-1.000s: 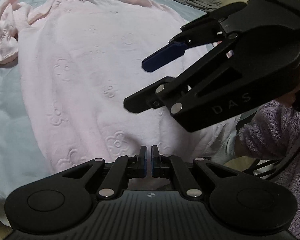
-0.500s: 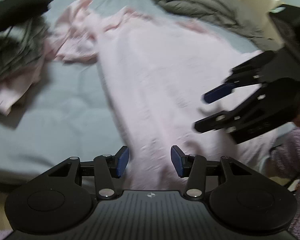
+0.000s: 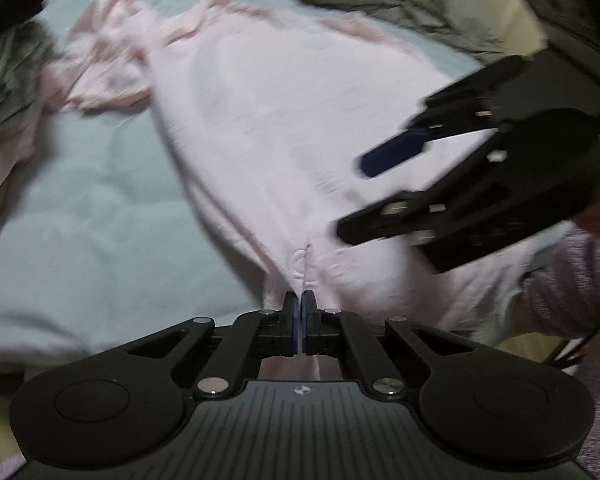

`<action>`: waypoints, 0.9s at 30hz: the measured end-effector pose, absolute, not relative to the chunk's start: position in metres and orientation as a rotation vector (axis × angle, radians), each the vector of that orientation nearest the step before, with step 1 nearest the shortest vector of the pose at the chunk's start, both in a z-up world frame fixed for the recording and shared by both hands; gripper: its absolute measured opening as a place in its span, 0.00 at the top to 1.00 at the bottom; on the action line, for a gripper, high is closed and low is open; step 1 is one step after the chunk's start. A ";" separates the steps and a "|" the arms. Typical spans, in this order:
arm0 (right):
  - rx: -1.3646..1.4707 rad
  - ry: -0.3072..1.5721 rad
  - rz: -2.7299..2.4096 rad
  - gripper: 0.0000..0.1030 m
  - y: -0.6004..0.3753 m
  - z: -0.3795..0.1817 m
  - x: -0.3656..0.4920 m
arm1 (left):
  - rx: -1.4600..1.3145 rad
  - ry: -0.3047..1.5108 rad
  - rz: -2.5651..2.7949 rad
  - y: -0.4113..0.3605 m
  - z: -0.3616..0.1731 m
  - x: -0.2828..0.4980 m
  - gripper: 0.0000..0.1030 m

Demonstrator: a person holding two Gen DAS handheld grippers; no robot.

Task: Fold clothes
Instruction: 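Pinch the hem with the right gripper and pull it toward the left gripper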

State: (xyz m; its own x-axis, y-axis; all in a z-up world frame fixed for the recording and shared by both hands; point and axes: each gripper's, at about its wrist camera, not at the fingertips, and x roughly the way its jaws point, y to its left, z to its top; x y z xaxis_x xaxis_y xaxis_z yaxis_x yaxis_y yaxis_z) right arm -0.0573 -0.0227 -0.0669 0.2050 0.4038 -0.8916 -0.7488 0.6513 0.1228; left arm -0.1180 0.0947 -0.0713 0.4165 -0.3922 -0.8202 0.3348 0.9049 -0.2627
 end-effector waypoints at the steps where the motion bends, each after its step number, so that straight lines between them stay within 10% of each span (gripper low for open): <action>1: -0.359 1.097 0.831 0.41 -0.023 -0.065 -0.056 | -0.060 1.032 -0.476 0.091 -0.069 -0.118 1.00; 6: -0.281 1.104 0.839 0.45 -0.024 -0.059 -0.052 | -0.085 1.009 -0.517 0.076 -0.068 -0.109 1.00; 13: -0.220 1.203 0.788 0.90 -0.029 -0.076 -0.044 | -0.159 0.982 -0.563 0.070 -0.064 -0.102 1.00; 27: -0.156 1.238 0.578 0.92 -0.084 -0.095 -0.017 | -0.166 1.040 -0.505 0.079 -0.072 -0.098 0.94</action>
State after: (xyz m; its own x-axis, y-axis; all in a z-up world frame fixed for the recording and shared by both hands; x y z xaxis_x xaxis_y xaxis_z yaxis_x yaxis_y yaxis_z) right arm -0.0165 -0.0839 -0.0955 0.2050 0.3300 -0.9214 -0.4948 0.8472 0.1933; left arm -0.0976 0.0794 -0.0722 0.4038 -0.4752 -0.7818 0.3209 0.8738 -0.3654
